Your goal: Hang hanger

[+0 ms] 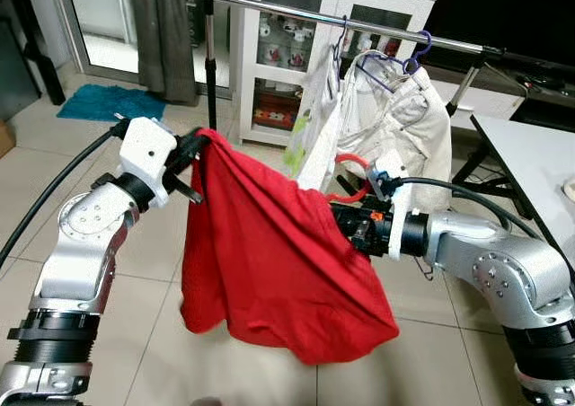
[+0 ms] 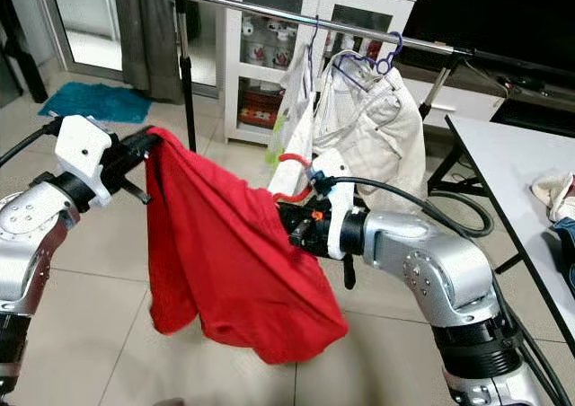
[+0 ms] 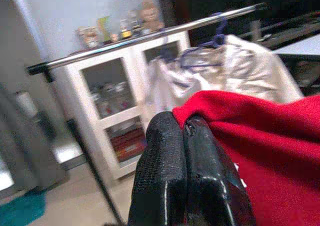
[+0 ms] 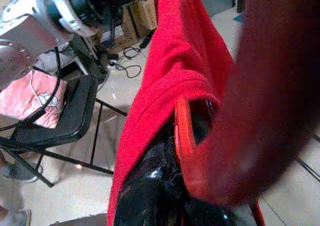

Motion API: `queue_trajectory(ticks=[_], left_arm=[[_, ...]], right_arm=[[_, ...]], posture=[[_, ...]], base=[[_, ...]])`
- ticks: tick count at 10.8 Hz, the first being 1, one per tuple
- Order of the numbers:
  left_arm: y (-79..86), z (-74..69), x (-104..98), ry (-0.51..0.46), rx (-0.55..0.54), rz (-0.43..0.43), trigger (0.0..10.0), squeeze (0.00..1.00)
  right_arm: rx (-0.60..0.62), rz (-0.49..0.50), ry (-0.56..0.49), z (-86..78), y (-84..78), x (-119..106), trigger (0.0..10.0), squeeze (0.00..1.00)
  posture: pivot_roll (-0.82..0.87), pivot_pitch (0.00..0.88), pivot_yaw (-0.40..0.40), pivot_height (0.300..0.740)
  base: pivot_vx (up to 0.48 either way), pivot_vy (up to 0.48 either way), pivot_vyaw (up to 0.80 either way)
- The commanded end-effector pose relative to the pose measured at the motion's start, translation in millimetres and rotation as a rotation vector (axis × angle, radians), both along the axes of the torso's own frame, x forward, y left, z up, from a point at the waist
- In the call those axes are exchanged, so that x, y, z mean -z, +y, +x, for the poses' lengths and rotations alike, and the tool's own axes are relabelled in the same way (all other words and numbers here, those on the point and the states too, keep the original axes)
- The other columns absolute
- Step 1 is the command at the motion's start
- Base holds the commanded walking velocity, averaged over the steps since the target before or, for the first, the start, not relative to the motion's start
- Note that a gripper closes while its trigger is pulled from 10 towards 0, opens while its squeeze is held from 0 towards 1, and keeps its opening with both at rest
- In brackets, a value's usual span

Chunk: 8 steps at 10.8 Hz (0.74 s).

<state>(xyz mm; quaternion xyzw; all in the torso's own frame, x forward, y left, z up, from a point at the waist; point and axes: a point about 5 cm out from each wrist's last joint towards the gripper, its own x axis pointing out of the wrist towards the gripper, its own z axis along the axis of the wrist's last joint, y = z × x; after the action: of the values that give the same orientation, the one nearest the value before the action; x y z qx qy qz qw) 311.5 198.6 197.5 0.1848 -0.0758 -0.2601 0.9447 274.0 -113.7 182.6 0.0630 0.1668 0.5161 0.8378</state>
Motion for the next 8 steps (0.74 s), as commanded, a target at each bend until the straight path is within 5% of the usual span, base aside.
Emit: queue_trajectory(ticks=[1, 4, 8], left_arm=[[-16.5, -4.9, -5.7, -0.027, 0.093, -0.01, 0.0, 0.0], [-2.2, 3.5, -34.3, -0.182, -0.042, -0.051, 0.0, 0.0], [23.2, 2.0, -54.2, -0.326, -0.211, -0.078, 0.0, 0.0]], right_arm=[[0.01, -0.012, -0.013, 0.8, -1.4, -1.0, 10.0, 0.0], [0.028, -0.167, 0.053, -0.7, -8.7, 22.1, 10.0, 0.0], [0.118, -0.19, 0.072, 5.4, -18.0, 29.4, 10.0, 0.0]], posture=[[0.07, 0.0, -0.136, 0.74], [0.07, 0.0, -0.136, 0.74], [0.07, 0.0, -0.136, 0.74]], base=[[0.0, 0.0, 0.0], [0.0, 0.0, 0.0], [0.0, 0.0, 0.0]])
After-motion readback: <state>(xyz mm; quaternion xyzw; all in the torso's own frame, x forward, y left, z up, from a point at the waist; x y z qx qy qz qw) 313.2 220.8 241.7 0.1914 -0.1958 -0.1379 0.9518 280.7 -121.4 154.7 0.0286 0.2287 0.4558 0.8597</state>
